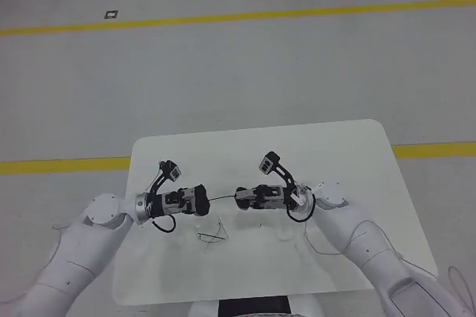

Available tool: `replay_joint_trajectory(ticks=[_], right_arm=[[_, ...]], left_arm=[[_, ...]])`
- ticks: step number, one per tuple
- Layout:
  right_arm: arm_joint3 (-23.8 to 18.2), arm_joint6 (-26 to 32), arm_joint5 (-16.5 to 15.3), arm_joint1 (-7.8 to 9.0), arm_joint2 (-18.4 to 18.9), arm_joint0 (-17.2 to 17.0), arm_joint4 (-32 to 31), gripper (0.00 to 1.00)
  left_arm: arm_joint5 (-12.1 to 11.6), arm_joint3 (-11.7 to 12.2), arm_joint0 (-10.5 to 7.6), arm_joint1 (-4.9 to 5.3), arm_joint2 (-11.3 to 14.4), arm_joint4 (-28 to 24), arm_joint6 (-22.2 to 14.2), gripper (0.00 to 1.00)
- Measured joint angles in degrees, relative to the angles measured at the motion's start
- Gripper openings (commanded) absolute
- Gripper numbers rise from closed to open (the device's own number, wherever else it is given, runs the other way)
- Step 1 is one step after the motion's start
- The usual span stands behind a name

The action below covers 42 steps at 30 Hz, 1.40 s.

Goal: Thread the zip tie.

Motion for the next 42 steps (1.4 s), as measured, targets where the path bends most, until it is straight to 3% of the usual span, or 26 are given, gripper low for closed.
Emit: replay_joint_trajectory(ticks=[4,6,21,31,42], right_arm=[[2.2,0.8,-1.2,-1.12,-2.0,1.5,1.5,0.00],[2.7,0.6,-1.2,-1.55,-2.4,2.3,1.2,0.00],[1.5,-2.0,-1.0,-1.59,-2.0,1.7,-0.5,0.00],[0.6,-0.6,-1.2,-1.72,-1.7,0.7,-0.1,0.00],[1.2,0.4,-1.2,-2.22,-2.7,1.2,0.5,0.00]], left_arm=[[0.0,1.7,-0.82,-1.81,-0.4,-1.1,-3.1,1.00],[0.0,2.0,-0.85,-2.25,-0.8,-1.3,-3.5,1.00],[0.5,1.5,-0.70,-2.39,0.0,-0.5,-2.7,1.00],[0.0,5.5,-2.84,-3.56,2.6,-5.7,-8.4,1.00],[0.1,6.0,-3.35,-3.96,3.1,-6.6,-9.3,1.00]])
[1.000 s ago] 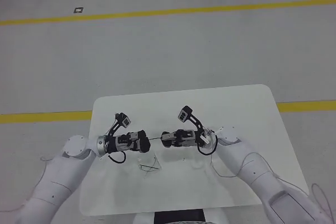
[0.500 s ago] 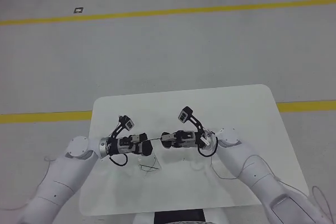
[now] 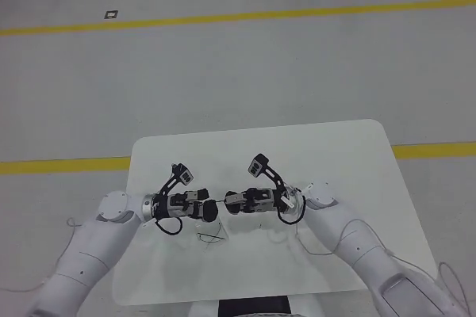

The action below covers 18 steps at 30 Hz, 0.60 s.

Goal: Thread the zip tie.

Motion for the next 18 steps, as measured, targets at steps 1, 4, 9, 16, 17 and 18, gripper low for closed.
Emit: replay_joint_trajectory(ticks=[1,4,9,16,17,18], right_arm=[[-0.2,-0.2,0.1,0.00,0.0,-0.1,-0.2,0.00],[-1.8,-2.8,0.9,0.21,-0.1,-0.7,-2.6,0.00],[-3.6,-5.4,2.2,0.80,0.5,-1.3,-6.9,0.00],[-5.5,-7.5,3.4,1.71,2.0,-2.4,-10.2,0.00],[-5.7,-7.7,3.6,1.81,2.2,-2.6,-10.5,0.00],[-6.0,-7.9,3.8,1.90,2.3,-2.7,-10.8,0.00]], left_arm=[[0.3,-0.5,0.15,-0.04,0.2,0.4,0.9,1.00],[0.8,-1.4,0.49,-0.02,0.2,0.8,1.9,1.00],[0.8,-1.6,0.69,0.14,-0.4,1.3,2.0,1.00],[0.9,-1.9,1.12,0.33,-1.0,1.6,2.0,0.55],[0.9,-1.9,1.15,0.34,-1.0,1.6,2.0,0.51],[1.0,-2.0,1.17,0.35,-1.1,1.7,2.0,0.49]])
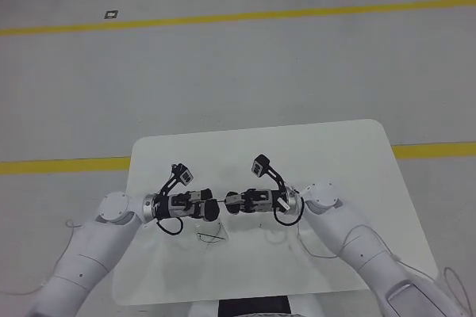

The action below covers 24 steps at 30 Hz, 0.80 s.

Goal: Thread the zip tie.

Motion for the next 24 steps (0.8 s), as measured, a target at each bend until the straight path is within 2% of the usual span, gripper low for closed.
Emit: replay_joint_trajectory(ticks=[7,12,24], right_arm=[[-1.1,-0.4,1.2,0.43,0.3,-0.8,-1.3,0.00],[-1.4,-0.6,1.6,0.53,0.1,-0.9,-1.8,0.00],[-1.2,-0.7,2.1,0.45,-0.8,-0.5,-1.9,0.00]], left_arm=[[0.4,-0.1,0.07,-0.02,0.2,0.7,0.1,0.41],[0.6,-0.1,-0.04,-0.03,0.3,1.3,0.4,0.42],[0.8,0.0,-0.24,-0.11,0.6,2.0,1.1,0.31]])
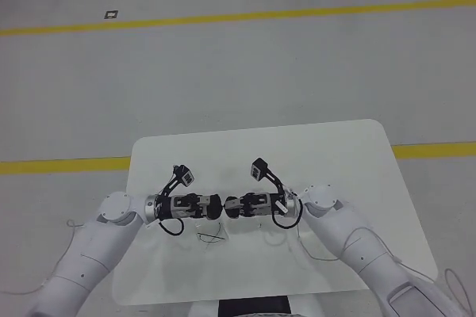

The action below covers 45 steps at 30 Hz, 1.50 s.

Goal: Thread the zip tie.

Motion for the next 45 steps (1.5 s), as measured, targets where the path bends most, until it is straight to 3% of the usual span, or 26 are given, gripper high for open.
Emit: replay_joint_trajectory(ticks=[25,45], right_arm=[[-0.1,-0.9,0.1,0.22,-0.3,-0.1,-0.3,0.00],[-0.4,-0.8,-0.3,0.38,-0.4,-0.1,0.1,0.00]], left_arm=[[0.3,0.3,-0.55,-0.18,0.7,0.8,0.0,0.12],[0.7,0.9,-0.94,-0.31,1.2,1.0,-0.2,0.07]])
